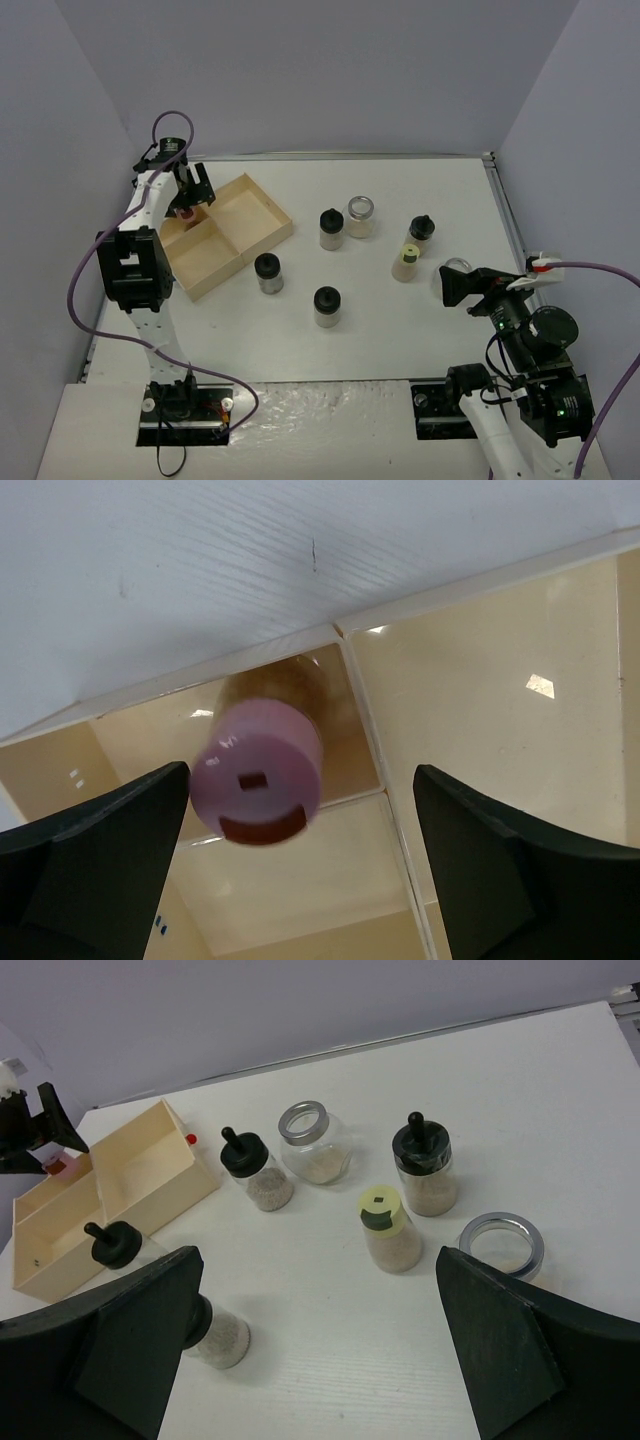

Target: Organize the condiment bottles

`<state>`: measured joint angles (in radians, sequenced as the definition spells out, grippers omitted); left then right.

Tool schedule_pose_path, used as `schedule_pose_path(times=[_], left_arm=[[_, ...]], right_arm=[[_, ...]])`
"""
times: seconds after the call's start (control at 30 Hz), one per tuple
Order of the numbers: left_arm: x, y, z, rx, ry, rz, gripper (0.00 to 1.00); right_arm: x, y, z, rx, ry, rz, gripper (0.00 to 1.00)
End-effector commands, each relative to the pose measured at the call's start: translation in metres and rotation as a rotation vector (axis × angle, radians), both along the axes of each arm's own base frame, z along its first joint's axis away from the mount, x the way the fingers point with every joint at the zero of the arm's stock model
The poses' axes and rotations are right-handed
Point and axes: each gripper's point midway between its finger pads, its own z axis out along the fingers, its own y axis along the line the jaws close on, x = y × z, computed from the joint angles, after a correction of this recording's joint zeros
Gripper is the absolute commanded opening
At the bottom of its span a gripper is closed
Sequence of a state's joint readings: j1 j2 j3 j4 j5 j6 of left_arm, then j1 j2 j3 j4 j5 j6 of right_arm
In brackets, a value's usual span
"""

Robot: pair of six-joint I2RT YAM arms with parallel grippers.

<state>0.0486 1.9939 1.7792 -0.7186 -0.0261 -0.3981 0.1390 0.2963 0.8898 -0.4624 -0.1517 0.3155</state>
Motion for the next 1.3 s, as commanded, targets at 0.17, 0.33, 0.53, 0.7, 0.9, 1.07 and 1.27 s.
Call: schedule_pose_path(times=[0.17,0.33,0.53,0.7,0.9,1.07,1.27], left_arm=[[-0.042,-0.011,0.127,-0.004,-0.258,-0.032,0.97],[-0.094,-0.027,0.158,-0.01,-0.331,-0.111,0.97],[-0.166,-0.067,0.147,-0.024,-0.357,-0.305,0.97],[-0.214,-0.086,0.125,-0.05,-0.435,-0.422,0.97],[-0.241,-0.086,0.102,-0.042,-0.527,-0.445,0.97],[-0.246,-0.084,0.112,-0.024,-0.598,-0.442,0.97],[-0.246,-0.076,0.111,0.007,-0.592,-0.414,0.97]], right_arm=[[0.033,-0.004,-0.004,-0.015,0.089,-0.054,1.0],[0.067,0.01,-0.043,-0.043,0.292,0.0,1.0],[0.106,0.01,-0.08,-0.123,0.417,-0.05,1.0],[0.134,0.027,-0.103,-0.188,0.455,-0.062,1.0],[0.162,0.036,-0.147,-0.26,0.52,-0.07,1.0],[0.175,0.034,-0.173,-0.291,0.55,-0.091,0.95],[0.176,0.036,-0.198,-0.307,0.576,-0.078,0.84]])
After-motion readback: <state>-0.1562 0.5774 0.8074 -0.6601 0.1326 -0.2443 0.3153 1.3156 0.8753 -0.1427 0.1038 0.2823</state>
